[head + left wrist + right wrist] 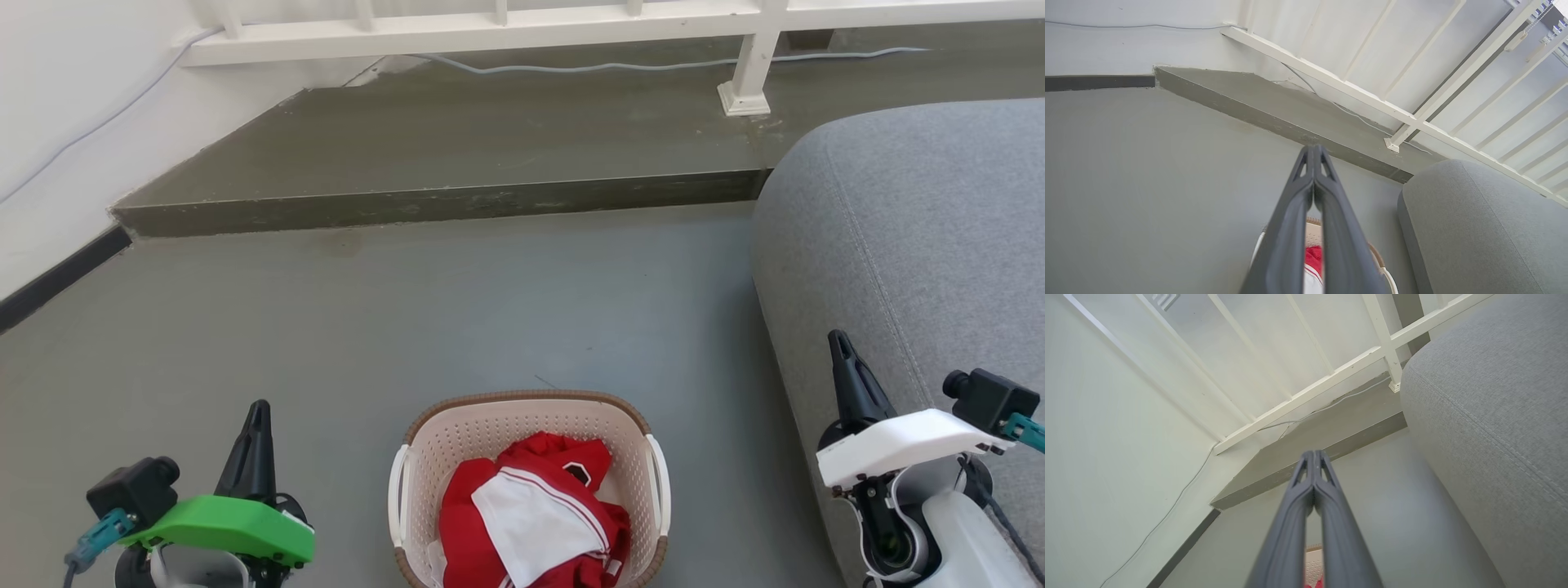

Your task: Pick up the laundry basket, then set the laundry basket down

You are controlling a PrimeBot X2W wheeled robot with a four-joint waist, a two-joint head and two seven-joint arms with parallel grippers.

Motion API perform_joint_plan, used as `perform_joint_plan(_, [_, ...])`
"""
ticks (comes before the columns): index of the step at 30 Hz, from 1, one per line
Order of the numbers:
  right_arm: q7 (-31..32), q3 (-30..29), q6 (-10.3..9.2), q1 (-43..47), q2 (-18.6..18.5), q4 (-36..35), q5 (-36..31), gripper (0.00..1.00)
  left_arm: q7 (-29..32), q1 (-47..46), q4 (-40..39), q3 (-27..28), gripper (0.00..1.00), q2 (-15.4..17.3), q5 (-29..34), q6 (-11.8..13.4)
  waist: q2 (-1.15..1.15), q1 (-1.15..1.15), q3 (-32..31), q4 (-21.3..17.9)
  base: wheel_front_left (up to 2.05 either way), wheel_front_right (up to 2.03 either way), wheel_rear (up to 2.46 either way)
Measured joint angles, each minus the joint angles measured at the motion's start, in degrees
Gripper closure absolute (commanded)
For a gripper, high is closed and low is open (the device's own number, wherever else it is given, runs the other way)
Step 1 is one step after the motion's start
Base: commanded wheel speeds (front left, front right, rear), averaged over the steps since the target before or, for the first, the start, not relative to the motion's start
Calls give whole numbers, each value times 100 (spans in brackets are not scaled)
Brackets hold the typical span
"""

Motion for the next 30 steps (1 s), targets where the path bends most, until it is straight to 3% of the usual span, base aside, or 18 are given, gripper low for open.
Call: perform_joint_plan(30, [590, -605, 171, -5, 186, 9, 1976, 100, 595, -18, 58, 367, 100, -8, -2022, -54, 0, 0, -96, 88, 0, 0, 0])
